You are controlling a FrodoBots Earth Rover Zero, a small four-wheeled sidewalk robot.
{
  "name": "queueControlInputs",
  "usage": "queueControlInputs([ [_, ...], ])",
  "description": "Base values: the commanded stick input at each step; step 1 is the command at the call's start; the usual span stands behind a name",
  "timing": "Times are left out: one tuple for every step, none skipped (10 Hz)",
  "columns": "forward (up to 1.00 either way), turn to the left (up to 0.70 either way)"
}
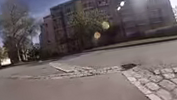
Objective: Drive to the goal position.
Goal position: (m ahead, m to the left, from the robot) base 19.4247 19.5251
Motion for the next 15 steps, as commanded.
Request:
queueControlInputs([
  [0.70, 0.28],
  [0.70, 0.35],
  [0.70, 0.35],
  [0.70, 0.35],
  [0.70, 0.35],
  [0.70, 0.35],
  [0.70, 0.35],
  [0.70, 0.35],
  [0.70, 0.35],
  [0.70, 0.35],
  [0.70, 0.35],
  [0.70, 0.35],
  [0.70, 0.35],
  [0.70, 0.35],
  [0.70, 0.35],
])
